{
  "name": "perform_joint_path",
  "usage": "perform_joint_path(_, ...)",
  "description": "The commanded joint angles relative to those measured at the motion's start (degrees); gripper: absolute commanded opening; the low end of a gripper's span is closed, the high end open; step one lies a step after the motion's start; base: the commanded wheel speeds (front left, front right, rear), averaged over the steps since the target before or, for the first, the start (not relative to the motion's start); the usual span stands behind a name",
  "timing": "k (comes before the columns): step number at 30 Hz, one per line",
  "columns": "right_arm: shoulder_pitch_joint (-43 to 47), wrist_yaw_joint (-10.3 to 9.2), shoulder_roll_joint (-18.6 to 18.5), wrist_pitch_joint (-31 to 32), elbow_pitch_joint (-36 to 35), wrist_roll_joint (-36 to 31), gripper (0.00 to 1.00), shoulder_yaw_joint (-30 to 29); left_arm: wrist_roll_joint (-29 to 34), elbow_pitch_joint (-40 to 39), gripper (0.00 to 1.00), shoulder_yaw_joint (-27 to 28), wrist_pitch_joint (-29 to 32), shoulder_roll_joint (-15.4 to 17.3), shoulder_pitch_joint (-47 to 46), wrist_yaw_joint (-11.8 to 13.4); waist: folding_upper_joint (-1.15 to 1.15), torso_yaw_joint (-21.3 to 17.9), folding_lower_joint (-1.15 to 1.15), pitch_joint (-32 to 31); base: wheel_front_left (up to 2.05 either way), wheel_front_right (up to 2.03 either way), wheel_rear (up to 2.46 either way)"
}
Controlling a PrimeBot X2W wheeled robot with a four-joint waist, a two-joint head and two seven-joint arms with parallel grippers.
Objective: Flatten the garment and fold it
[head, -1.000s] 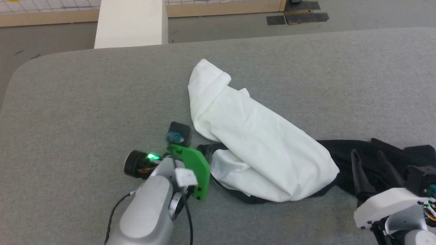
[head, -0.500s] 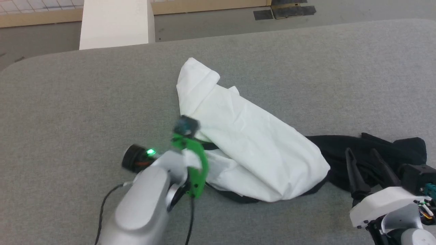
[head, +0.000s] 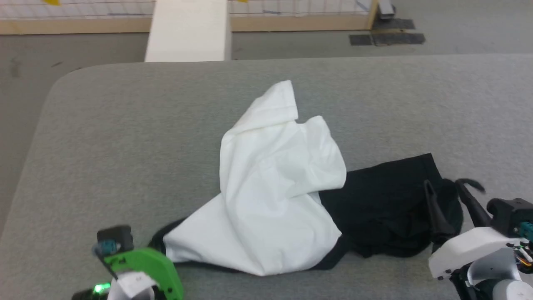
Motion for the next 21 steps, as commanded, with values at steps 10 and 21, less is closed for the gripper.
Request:
perform_joint_path(10,-7.7,-0.09,0.0,5.5,2.0,-2.6,1.00,9.2,-3.0,-2.7,1.00,2.6,-20.1,-3.3,0.1,-3.0,0.00,6.0,0.00,1.6,0.00,0.00,0.00)
perform_joint_path(21,-20.4,-0.09,-4.9,25.2,12.9,-4.4,1.00,19.6,1.7,-0.7,1.00,1.5,-31.9,-4.8,-7.4,-5.2,0.00,9.9,0.00,6.5,0.00,0.00,0.00)
